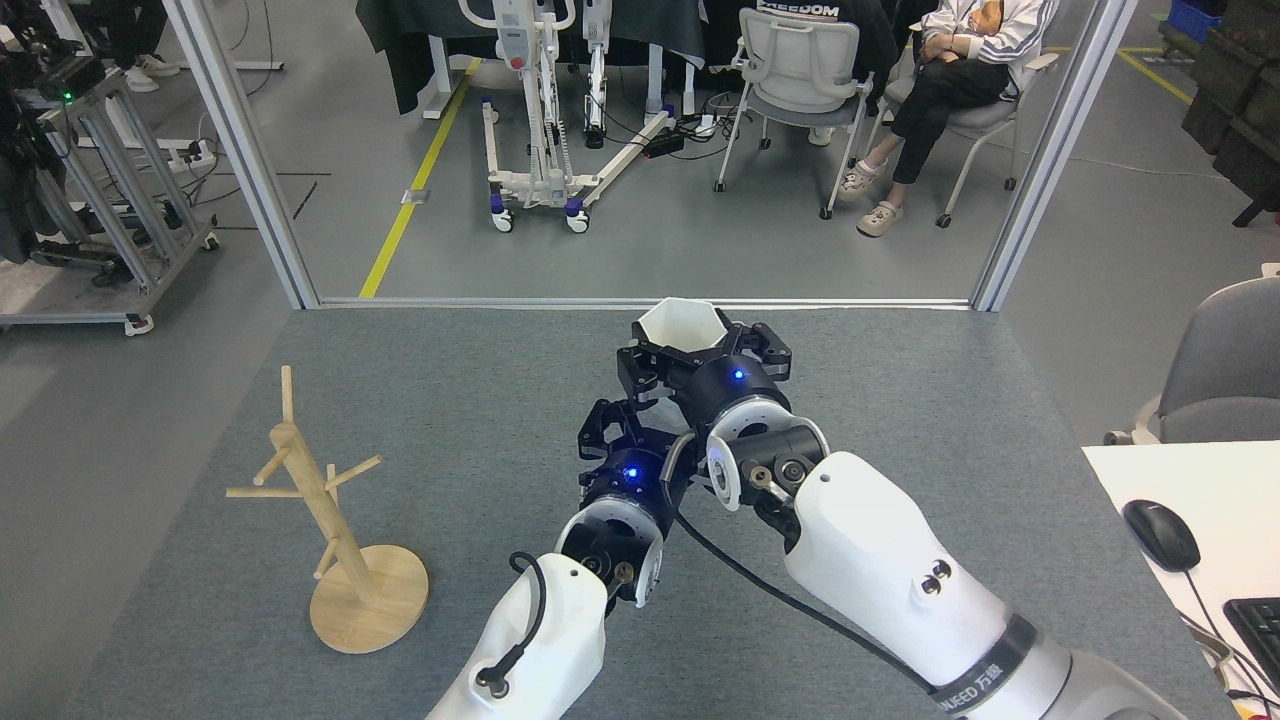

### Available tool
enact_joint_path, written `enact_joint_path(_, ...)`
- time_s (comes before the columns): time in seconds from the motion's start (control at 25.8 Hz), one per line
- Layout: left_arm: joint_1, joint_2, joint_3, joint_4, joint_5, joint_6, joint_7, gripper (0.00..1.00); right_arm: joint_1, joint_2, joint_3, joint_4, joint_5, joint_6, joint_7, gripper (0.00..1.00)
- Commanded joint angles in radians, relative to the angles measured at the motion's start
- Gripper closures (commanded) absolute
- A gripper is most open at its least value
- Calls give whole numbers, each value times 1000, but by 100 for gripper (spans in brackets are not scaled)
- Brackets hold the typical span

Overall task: Hang cup on storage rack
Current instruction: 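Bring the left gripper up under the cup held by the right, then grasp the cup with the left gripper and open the right gripper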

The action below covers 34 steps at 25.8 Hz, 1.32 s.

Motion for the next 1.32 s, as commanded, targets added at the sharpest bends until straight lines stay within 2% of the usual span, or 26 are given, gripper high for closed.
enact_joint_path(0.0,-44,-1,1,60,2,-20,3,12,0,6,0,-3,-1,0,4,100)
enact_joint_path(0.35,-110,-1,2,143,3,-14,22,13,5,23,-1,-3,-1,0,4,100)
enact_joint_path(0.43,-110,-1,4,145,3,-21,25,25,5,23,-1,-3,-1,0,4,100)
enact_joint_path(0.58,-110,-1,4,146,3,-33,23,58,3,23,-1,-3,-1,0,3,100)
enact_joint_path(0.7,-110,1,4,146,3,-46,13,76,3,23,-1,-3,-1,0,1,83)
enact_joint_path(0.85,-109,1,5,148,3,-47,5,89,5,23,-1,-3,1,0,1,59)
enact_joint_path(0.97,-107,1,5,148,3,-55,3,95,5,22,-1,-3,1,5,-2,33)
enact_joint_path(1.01,-107,1,5,148,3,-61,2,97,5,23,-1,-3,1,5,-3,27)
enact_joint_path(1.04,-107,1,7,148,3,-70,2,100,6,22,-1,-3,-1,5,-5,24)
enact_joint_path(1.28,-104,1,8,140,2,-93,3,100,8,22,-3,-8,1,-1,-8,2)
